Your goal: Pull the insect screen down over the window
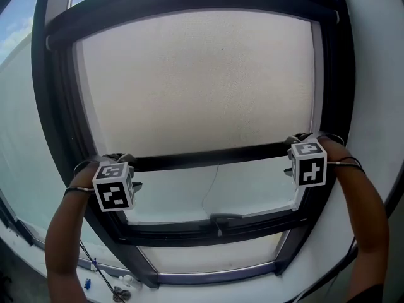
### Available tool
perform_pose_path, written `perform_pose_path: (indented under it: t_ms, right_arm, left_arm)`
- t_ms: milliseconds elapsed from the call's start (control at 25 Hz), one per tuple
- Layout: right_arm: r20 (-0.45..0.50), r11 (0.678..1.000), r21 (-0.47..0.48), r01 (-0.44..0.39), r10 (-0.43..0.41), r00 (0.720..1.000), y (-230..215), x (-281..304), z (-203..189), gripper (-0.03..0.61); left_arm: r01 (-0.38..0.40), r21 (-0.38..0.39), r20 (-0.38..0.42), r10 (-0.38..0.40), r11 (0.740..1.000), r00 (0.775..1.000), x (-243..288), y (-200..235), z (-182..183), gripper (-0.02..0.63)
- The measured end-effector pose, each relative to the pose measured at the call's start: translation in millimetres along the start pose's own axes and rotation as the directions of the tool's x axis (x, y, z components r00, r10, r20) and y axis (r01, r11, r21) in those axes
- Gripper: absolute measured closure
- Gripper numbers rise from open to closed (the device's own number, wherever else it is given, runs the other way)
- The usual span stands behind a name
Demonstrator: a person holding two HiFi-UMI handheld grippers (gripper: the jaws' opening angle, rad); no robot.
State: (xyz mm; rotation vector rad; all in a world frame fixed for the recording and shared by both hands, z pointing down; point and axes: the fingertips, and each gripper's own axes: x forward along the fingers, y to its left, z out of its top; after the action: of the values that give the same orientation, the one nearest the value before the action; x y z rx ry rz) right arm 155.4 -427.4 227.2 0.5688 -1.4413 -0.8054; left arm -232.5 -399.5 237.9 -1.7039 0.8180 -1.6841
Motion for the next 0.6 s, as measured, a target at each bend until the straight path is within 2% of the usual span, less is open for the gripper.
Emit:
perform_pose_path:
  t_ms: [160,400,600]
  right_arm:
    - [0.013,1.0,0.017,-0.014,0.014,1.0,25.6,22.7,2.0,0.35]
    - [0.036,0.999,0.034,0.03,-0.031,0.999,41.9,37.6,3.4,0.35]
    - [0.039,0.998,0.024,-0.054,0.053,0.998,81.9,62.2,5.2,0.35]
  left_arm:
    - [0.021,-0.013,0.007,-0.021,1.0,1.0,24.1,-23.6,-1.3,0.443]
    - [0.015,-0.042,0.004,-0.015,0.999,1.0,34.4,-43.0,-1.5,0.443]
    - [0.115,-0.059,0.038,-0.113,0.992,0.993,59.4,-82.2,0.8,0.443]
